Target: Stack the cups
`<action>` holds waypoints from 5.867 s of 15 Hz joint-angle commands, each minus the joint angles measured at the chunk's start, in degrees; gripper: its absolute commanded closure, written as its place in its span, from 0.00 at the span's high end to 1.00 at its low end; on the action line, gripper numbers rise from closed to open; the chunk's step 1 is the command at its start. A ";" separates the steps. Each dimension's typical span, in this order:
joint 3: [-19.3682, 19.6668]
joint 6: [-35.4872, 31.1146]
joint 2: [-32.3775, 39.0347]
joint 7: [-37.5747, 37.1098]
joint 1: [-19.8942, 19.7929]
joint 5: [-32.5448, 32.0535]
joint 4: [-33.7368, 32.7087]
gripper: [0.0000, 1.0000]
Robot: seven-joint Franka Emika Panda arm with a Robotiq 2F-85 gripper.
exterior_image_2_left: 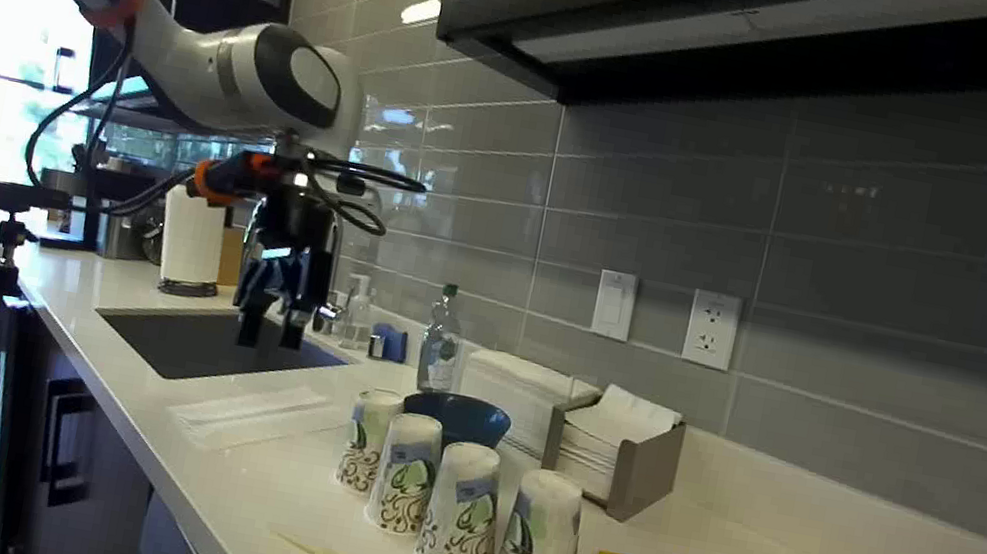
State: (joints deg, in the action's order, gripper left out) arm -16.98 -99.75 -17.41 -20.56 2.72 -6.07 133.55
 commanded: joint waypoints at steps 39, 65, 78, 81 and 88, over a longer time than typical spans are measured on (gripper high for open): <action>9.38 -44.73 -3.18 -13.21 -8.92 -2.89 17.21 1.00; 12.25 -50.06 3.36 -10.52 -9.57 -0.78 15.41 0.64; 12.03 -49.53 1.73 -10.69 -8.66 -0.10 15.91 0.00; 11.03 -47.28 -0.91 -11.77 -8.72 -1.28 15.95 0.01; 5.70 -31.24 -12.18 -14.46 -9.04 -3.88 13.34 0.01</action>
State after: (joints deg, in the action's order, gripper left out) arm -9.30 -138.41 -23.77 -32.84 -6.34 -8.23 148.00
